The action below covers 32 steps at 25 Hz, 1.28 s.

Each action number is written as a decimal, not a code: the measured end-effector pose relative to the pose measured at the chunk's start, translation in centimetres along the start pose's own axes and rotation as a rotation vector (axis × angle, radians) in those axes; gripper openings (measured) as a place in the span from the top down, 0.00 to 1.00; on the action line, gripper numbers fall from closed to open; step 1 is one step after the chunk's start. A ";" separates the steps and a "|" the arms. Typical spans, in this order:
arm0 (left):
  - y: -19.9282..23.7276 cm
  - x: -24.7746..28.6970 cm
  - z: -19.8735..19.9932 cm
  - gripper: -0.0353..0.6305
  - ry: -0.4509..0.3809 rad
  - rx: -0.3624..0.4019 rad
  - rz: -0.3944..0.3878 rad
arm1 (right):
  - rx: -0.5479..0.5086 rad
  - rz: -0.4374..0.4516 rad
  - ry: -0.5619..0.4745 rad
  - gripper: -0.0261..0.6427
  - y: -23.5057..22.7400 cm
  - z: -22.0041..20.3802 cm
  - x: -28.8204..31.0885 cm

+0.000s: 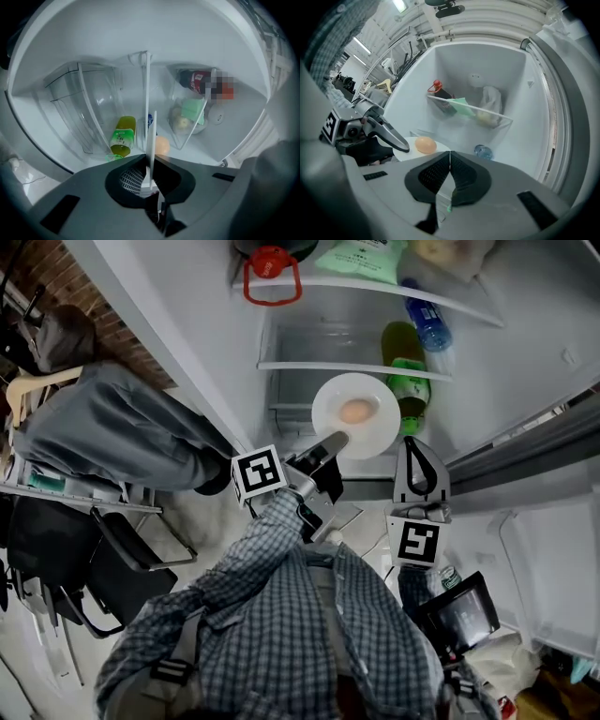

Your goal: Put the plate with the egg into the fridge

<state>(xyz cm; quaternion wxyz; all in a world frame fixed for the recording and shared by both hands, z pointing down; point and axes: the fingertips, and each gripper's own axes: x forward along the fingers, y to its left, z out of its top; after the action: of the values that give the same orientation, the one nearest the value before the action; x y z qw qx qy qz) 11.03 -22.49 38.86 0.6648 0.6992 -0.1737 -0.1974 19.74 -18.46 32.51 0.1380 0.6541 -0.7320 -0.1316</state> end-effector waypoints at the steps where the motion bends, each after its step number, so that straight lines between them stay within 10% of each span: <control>1: -0.1 0.4 0.2 0.91 -0.005 0.004 0.002 | -0.015 0.000 -0.003 0.95 -0.1 0.1 0.1; 32: -3.0 8.4 7.0 0.91 -0.085 0.098 0.071 | -0.040 -0.015 0.030 0.95 -2.2 -1.4 1.4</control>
<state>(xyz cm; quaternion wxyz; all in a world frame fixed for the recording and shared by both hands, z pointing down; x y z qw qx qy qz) 14.64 -32.61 35.20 0.6282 0.7154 -0.2358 -0.1947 22.11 -20.13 33.01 0.1610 0.6586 -0.7221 -0.1377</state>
